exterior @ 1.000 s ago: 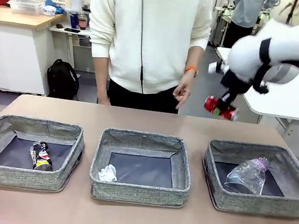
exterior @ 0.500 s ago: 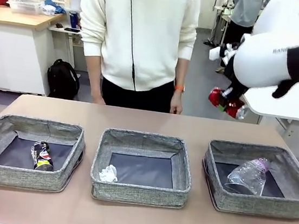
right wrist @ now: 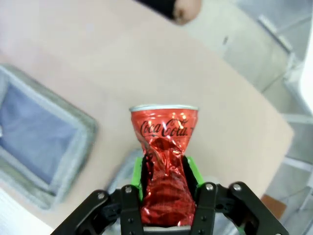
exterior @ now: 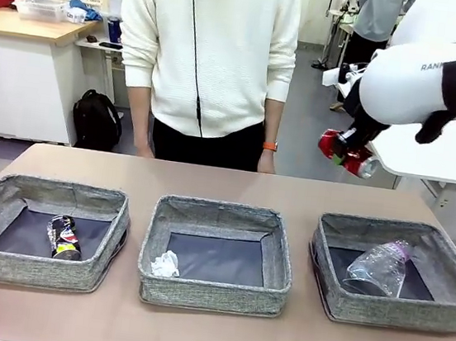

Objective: Sort the waste into the appropriate baskets.
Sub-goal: Pick up the waste item pointed out by the person, then place the picked waste into the Fabric basket indicated by the person.

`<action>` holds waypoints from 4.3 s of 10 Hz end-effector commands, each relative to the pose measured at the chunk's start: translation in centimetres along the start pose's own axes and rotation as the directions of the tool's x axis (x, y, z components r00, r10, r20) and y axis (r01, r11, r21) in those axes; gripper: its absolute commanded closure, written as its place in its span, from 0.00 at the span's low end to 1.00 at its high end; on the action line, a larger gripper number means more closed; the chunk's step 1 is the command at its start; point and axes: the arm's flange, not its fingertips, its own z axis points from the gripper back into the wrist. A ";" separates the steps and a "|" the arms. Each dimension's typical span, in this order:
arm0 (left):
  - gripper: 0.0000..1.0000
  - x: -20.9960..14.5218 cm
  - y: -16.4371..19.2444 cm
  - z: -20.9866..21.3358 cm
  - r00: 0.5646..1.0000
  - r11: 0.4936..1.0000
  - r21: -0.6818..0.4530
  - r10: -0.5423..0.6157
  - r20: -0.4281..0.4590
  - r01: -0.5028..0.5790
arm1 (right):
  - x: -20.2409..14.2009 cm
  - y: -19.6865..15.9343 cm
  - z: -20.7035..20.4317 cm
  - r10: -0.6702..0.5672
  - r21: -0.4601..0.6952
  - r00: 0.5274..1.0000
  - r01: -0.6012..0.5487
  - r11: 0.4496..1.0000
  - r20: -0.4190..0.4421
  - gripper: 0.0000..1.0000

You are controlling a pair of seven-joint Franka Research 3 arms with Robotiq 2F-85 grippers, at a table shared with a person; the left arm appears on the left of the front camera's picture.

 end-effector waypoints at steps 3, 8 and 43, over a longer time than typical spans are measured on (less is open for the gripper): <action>0.00 0.0 0.1 -0.2 1.000 1.000 -0.005 -0.018 0.010 0.018 | 9.1 10.5 10.4 -0.434 -0.024 0.890 0.435 0.900 -0.138 0.61; 0.00 0.0 0.1 -0.2 1.000 1.000 -0.005 -0.018 0.010 0.018 | 13.3 19.1 16.2 -0.488 -0.168 0.868 0.469 0.867 -0.095 0.61; 0.00 0.0 0.1 -0.2 1.000 1.000 -0.005 -0.018 0.010 0.018 | 14.5 18.1 22.8 -0.466 -0.093 0.885 0.464 0.881 0.001 0.61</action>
